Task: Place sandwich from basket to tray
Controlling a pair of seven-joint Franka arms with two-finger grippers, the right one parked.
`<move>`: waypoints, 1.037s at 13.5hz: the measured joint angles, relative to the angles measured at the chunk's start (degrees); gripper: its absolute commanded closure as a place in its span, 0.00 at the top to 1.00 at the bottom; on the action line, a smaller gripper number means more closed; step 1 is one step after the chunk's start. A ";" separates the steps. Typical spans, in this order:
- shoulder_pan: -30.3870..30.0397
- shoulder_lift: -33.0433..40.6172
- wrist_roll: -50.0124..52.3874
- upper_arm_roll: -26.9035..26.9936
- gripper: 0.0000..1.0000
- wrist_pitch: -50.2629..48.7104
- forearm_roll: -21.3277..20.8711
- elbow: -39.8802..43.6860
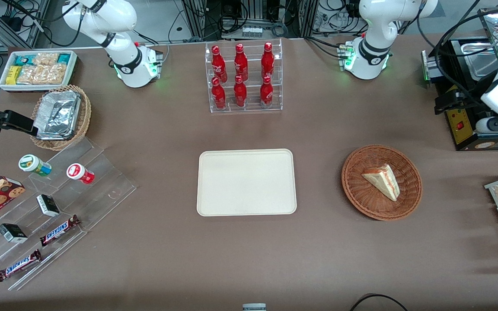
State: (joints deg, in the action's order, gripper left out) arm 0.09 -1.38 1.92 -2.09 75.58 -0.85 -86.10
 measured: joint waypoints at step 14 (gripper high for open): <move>0.99 -0.46 32.08 0.47 1.00 41.52 -0.48 -30.51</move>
State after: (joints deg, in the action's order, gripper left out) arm 1.08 -1.85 34.00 -1.62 117.10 -1.33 -116.61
